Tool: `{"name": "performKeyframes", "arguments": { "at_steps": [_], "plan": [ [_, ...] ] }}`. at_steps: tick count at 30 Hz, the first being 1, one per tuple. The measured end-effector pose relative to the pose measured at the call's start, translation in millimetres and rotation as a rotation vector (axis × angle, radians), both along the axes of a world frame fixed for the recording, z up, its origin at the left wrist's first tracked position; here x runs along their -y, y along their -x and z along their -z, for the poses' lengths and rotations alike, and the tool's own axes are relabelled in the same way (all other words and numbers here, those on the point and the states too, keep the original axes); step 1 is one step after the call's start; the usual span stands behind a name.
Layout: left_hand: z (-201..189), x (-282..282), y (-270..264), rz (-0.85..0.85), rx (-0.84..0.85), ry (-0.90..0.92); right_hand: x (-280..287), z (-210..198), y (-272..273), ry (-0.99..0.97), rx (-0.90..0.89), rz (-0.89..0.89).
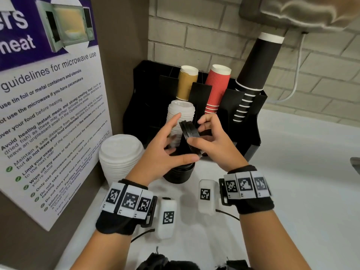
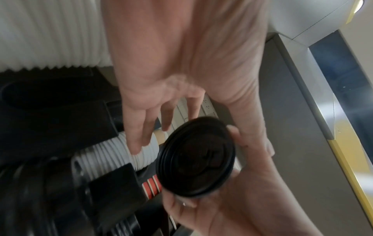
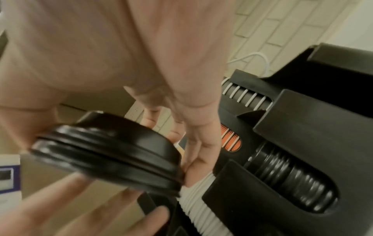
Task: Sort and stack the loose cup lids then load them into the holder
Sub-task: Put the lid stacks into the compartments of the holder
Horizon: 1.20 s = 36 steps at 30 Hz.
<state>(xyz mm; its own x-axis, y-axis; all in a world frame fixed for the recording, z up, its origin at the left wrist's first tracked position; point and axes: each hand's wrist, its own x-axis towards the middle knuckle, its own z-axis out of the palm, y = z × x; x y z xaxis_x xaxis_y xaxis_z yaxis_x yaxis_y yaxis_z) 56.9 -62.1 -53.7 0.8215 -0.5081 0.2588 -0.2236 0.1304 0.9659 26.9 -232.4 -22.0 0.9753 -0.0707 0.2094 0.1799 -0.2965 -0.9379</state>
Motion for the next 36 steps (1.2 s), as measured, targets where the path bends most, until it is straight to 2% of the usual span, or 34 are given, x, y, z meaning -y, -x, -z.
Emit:
{"name": "performKeyframes", "arguments": {
  "at_steps": [8, 21, 24, 26, 30, 34, 36],
  "plan": [
    [4.1, 1.4, 0.2, 0.015, 0.068, 0.060, 2.8, -9.9, 18.6, -0.114, -0.081, -0.216],
    [-3.8, 1.7, 6.2, -0.015, 0.102, 0.028, 2.4, -11.7, 22.2, -0.045, -0.020, -0.186],
    [-0.9, 1.3, 4.4, 0.011, 0.066, 0.020, 4.2, -10.5, 17.0, -0.050, -0.006, -0.203],
    [-1.4, -0.3, 3.7, -0.008, 0.013, 0.034, 11.2, -13.7, 8.6, -0.039, 0.043, -0.135],
    [-8.0, -5.7, -0.2, -0.152, -0.011, 0.077, 45.6, -29.3, -22.0, 0.179, 0.133, 0.197],
    [-12.2, -8.3, -2.9, -0.209, -0.021, 0.126, 73.6, -35.8, -57.5, 0.658, -0.130, 0.167],
    [-13.3, -8.1, -2.9, -0.205, -0.023, 0.126, 75.1, -32.8, -69.7, 0.835, -0.197, 0.119]
  ]
}}
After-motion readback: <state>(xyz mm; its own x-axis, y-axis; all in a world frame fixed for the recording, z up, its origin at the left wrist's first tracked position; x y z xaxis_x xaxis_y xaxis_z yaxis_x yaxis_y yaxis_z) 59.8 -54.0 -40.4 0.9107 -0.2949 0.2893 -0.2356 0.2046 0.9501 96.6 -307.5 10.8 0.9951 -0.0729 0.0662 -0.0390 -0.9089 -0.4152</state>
